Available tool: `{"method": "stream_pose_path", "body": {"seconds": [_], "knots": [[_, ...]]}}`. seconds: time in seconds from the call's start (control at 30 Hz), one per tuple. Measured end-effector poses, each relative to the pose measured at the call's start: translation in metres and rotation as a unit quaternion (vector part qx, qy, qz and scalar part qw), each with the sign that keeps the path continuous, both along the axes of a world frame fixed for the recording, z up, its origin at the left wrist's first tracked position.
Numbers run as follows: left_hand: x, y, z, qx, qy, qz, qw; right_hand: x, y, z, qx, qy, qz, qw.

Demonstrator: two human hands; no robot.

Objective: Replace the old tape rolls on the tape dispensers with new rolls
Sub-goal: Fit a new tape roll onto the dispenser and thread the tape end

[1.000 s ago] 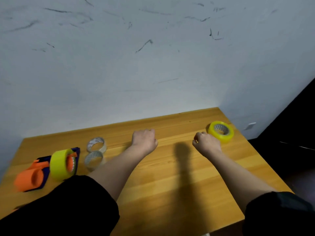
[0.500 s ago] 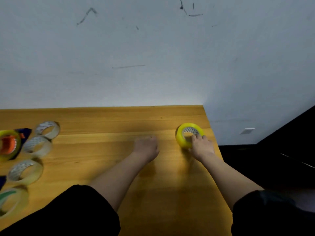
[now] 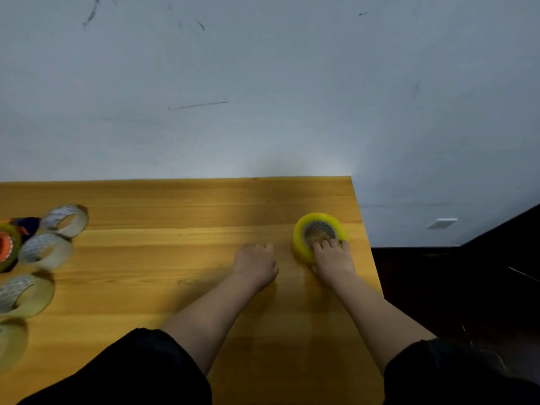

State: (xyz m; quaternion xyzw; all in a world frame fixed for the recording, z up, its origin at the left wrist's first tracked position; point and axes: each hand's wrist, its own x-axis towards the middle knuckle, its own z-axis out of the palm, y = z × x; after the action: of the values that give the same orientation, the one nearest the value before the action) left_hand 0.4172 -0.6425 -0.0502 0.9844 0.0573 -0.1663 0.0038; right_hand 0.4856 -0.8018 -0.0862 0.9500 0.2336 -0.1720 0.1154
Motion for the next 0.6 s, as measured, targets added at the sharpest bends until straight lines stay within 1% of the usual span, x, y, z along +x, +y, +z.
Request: {"method": "stream_pose_path", "body": {"seconds": [0.13, 0.33, 0.47, 0.6], "knots": [[0.002, 0.004, -0.003, 0.017, 0.01, -0.002, 1.0, 0.003, 0.004, -0.005, -0.004, -0.008, -0.003, 1.0], [0.001, 0.016, 0.0, 0.024, 0.02, 0.005, 0.999, 0.003, 0.007, 0.004, 0.009, -0.016, 0.024, 1.0], [-0.005, 0.028, 0.008, 0.012, -0.007, 0.003, 1.0, -0.004, 0.023, 0.017, 0.03, -0.022, 0.037, 0.999], [-0.018, 0.055, 0.023, 0.001, -0.035, 0.014, 0.999, -0.016, 0.056, 0.038, 0.056, -0.03, 0.053, 0.997]]}}
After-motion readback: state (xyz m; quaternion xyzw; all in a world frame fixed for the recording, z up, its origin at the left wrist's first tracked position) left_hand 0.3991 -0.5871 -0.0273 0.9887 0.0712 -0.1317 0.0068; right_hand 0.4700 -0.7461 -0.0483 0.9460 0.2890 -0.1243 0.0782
